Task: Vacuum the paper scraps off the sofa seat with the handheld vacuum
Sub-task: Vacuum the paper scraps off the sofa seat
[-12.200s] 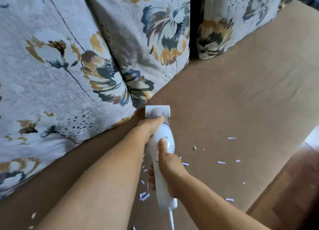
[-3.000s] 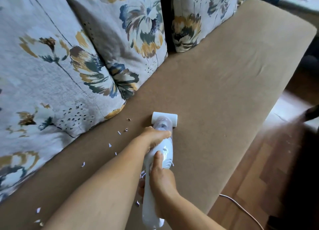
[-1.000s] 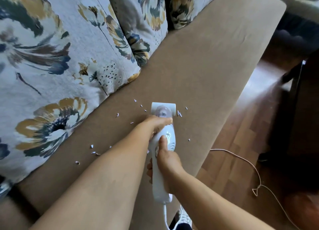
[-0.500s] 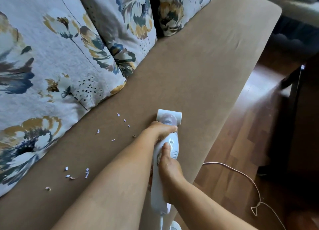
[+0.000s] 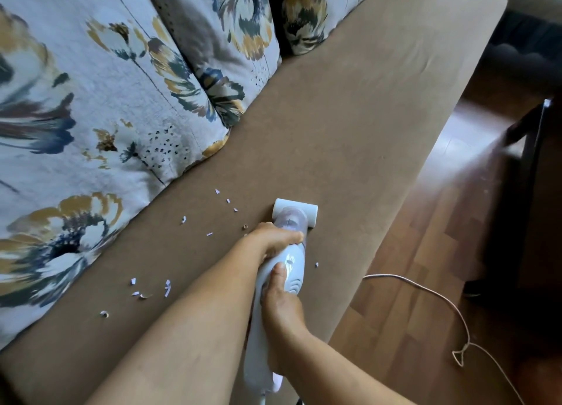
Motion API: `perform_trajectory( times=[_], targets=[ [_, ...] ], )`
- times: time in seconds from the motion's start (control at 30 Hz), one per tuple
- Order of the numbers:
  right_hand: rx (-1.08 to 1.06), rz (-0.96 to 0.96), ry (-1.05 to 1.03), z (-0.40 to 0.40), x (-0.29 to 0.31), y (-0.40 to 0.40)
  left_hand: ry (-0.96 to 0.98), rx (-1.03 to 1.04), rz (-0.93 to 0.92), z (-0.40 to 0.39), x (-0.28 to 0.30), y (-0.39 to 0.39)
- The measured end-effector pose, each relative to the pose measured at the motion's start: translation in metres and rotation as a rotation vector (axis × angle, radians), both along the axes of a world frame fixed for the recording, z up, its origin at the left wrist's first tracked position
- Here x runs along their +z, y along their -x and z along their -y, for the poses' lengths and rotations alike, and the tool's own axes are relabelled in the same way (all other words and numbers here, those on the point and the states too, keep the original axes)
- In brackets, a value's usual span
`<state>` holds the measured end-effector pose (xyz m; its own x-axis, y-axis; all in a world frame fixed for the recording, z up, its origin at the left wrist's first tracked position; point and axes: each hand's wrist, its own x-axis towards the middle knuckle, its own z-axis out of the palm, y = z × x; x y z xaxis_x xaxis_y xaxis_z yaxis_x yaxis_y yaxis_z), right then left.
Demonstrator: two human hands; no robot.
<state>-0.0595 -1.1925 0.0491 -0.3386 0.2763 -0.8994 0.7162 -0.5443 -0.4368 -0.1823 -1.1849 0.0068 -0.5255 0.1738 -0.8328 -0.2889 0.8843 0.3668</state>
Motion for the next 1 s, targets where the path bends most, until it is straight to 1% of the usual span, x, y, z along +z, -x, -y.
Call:
perform_trajectory(
  times=[0.1, 0.27, 0.37, 0.6, 0.73, 0.83, 1.0],
  targets=[
    [0.011, -0.007, 0.005, 0.031, 0.001, -0.011, 0.009, -0.008, 0.001, 0.031, 0.001, -0.01],
    [0.001, -0.003, 0.143, 0.084, -0.001, -0.024, -0.017, 0.066, 0.026, 0.083, 0.005, -0.027],
    [0.06, -0.016, 0.114, 0.113, -0.007, -0.035, -0.023, 0.082, 0.032, 0.114, 0.006, -0.035],
    [0.096, -0.019, 0.064, 0.154, -0.009, -0.048, -0.051, 0.164, 0.042, 0.157, 0.014, -0.049],
    [0.113, -0.05, 0.004, 0.152, -0.006, -0.035, -0.114, 0.214, -0.01, 0.158, 0.03, -0.032],
    [0.122, -0.091, 0.002, 0.139, 0.003, -0.01, -0.12, 0.234, -0.055, 0.152, 0.039, -0.006],
    [0.218, -0.104, 0.004, 0.105, 0.005, 0.035, -0.137, 0.346, -0.079, 0.131, 0.037, 0.036]
  ],
)
